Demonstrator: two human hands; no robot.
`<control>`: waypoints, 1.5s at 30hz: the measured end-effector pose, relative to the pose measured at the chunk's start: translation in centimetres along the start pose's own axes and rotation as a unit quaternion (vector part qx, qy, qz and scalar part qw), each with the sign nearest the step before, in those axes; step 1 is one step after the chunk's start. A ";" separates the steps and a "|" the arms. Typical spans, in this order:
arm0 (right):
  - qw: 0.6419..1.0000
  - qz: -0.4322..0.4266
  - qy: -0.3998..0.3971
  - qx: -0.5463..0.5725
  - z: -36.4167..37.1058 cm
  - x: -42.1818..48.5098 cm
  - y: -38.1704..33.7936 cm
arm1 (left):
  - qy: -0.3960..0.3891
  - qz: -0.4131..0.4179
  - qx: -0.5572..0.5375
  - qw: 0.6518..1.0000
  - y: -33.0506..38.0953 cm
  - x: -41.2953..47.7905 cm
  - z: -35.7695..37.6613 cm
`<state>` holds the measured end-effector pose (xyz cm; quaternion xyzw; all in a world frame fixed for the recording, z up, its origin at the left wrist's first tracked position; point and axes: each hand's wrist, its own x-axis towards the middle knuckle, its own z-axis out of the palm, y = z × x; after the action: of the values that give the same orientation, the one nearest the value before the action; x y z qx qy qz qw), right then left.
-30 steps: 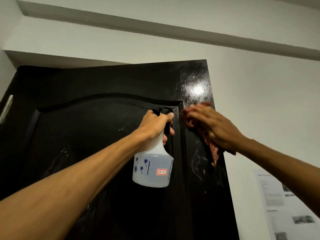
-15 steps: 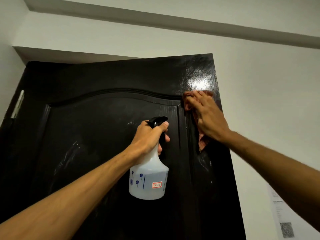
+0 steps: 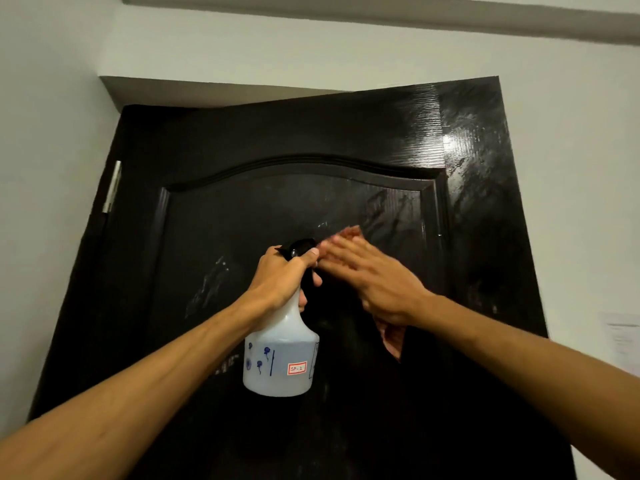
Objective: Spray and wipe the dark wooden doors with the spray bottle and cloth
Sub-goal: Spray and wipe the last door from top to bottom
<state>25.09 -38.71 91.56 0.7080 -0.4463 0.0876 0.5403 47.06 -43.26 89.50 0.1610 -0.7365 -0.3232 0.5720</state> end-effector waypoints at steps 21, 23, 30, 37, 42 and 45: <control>0.992 0.096 0.074 -0.018 4.5 18.1 -10.3 | 0.078 -0.001 0.035 0.996 -8.3 3.0 -20.1; 0.989 0.108 0.091 -0.032 3.7 20.5 -9.3 | 0.103 -0.004 0.031 0.994 -9.4 2.9 -22.1; 0.994 0.055 0.089 0.013 6.8 27.8 -17.5 | 0.170 0.003 0.071 0.983 -12.0 1.9 -29.7; 0.984 0.127 0.124 0.011 6.2 36.2 -17.4 | 0.208 -0.004 0.105 0.973 -13.7 1.7 -34.5; 0.994 -0.109 -0.005 0.026 11.7 35.8 -27.3 | 0.270 0.013 0.125 0.954 -14.2 1.1 -36.2; 0.994 -0.106 0.017 0.006 10.6 38.9 -26.0 | 0.273 0.010 0.124 0.954 -14.5 0.7 -36.2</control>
<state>63.02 -68.10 93.07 0.7527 -0.3593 0.0444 0.5499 79.17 -64.96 85.44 0.3055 -0.5883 -0.1671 0.7298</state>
